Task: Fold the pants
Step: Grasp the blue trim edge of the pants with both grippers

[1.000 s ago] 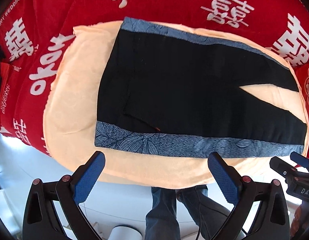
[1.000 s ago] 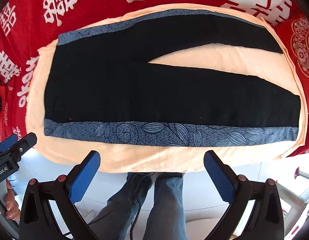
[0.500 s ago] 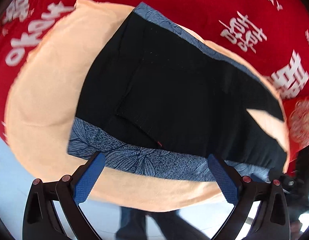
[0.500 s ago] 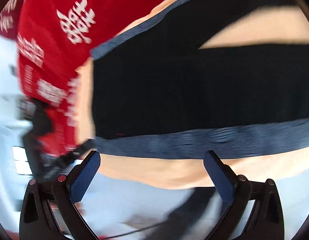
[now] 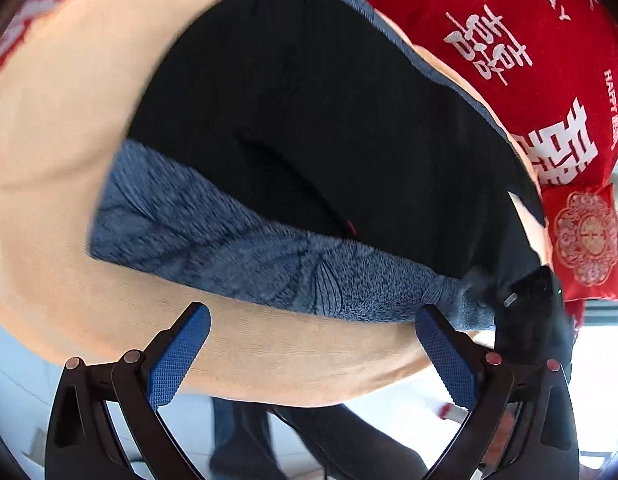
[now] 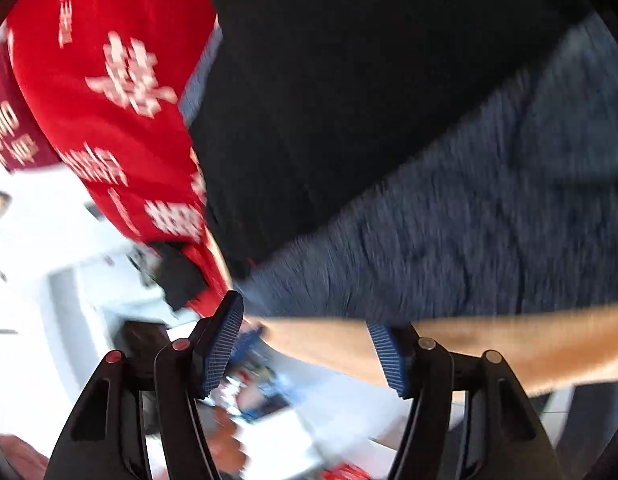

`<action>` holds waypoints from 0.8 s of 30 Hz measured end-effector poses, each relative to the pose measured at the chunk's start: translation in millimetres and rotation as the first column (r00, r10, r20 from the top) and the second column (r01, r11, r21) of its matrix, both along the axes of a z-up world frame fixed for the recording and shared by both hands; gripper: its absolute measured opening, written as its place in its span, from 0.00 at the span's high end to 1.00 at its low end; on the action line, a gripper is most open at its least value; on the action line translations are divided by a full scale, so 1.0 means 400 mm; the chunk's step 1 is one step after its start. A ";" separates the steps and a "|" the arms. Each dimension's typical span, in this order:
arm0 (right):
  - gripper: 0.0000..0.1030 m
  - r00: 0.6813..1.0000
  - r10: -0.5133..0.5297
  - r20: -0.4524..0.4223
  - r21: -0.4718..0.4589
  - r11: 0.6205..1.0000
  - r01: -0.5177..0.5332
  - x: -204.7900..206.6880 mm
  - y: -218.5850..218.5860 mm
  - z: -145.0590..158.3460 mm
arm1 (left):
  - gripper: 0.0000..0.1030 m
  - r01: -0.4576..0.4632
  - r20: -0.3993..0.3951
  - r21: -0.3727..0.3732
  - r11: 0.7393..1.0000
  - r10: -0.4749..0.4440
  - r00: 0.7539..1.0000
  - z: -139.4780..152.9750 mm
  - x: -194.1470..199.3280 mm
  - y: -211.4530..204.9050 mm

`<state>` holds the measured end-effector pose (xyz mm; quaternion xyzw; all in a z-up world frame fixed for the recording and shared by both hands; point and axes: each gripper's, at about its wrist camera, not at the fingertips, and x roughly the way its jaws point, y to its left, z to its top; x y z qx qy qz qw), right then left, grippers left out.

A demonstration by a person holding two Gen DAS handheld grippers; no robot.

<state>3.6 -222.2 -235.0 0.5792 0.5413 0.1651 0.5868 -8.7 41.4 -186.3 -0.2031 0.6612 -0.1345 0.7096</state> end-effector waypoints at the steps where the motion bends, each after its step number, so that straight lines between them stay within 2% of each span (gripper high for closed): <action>1: 0.35 0.999 -0.020 0.026 0.028 0.999 0.019 0.016 -0.005 0.016 | 0.00 -0.012 -0.013 -0.024 1.000 0.012 1.000 -0.009 0.000 -0.007; 5: 0.35 0.988 0.014 0.151 0.053 0.998 -0.022 0.066 -0.010 0.124 | 0.00 -0.090 -0.030 -0.116 0.989 0.087 0.996 -0.013 0.020 -0.023; 8: 0.35 0.984 0.036 0.176 0.052 0.998 -0.046 0.080 -0.018 0.161 | 0.00 -0.180 -0.034 -0.148 0.973 0.177 0.984 -0.003 0.045 -0.009; 10: 0.35 0.984 0.046 0.171 0.041 0.998 -0.053 0.071 -0.025 0.154 | 0.00 -0.219 -0.026 -0.140 0.966 0.217 0.976 0.006 0.063 0.000; 13: 0.35 0.990 0.053 0.129 -0.005 0.999 -0.053 0.040 -0.046 0.118 | 0.07 -0.195 0.012 -0.088 0.977 0.196 0.980 0.024 0.085 -0.004; 14: 0.35 0.993 0.039 0.107 -0.020 0.999 -0.037 0.017 -0.073 0.098 | 0.12 -0.183 0.018 -0.073 0.980 0.185 0.983 0.024 0.089 -0.008; 15: 0.35 0.995 0.023 0.092 -0.028 0.999 -0.021 0.003 -0.089 0.086 | 0.22 -0.169 0.022 -0.053 0.984 0.170 0.985 0.022 0.093 -0.014; 17: 0.35 0.998 -0.035 0.049 -0.045 0.998 0.037 -0.051 -0.144 0.053 | 0.31 -0.144 0.025 -0.023 0.989 0.144 0.989 0.019 0.094 -0.010; 21: 0.36 0.987 -0.163 0.000 -0.029 0.986 0.163 -0.127 -0.229 0.014 | 0.57 -0.111 0.022 -0.019 0.994 0.111 0.994 0.020 0.095 0.007; 23: 0.42 0.969 -0.248 -0.016 0.019 0.968 0.249 -0.158 -0.263 0.002 | 0.62 -0.105 0.008 -0.029 0.994 0.105 0.994 0.014 0.097 0.019; 24: 0.54 0.959 -0.282 -0.025 0.043 0.958 0.283 -0.166 -0.274 -0.004 | 0.64 -0.099 0.006 -0.028 0.995 0.099 0.995 0.013 0.095 0.023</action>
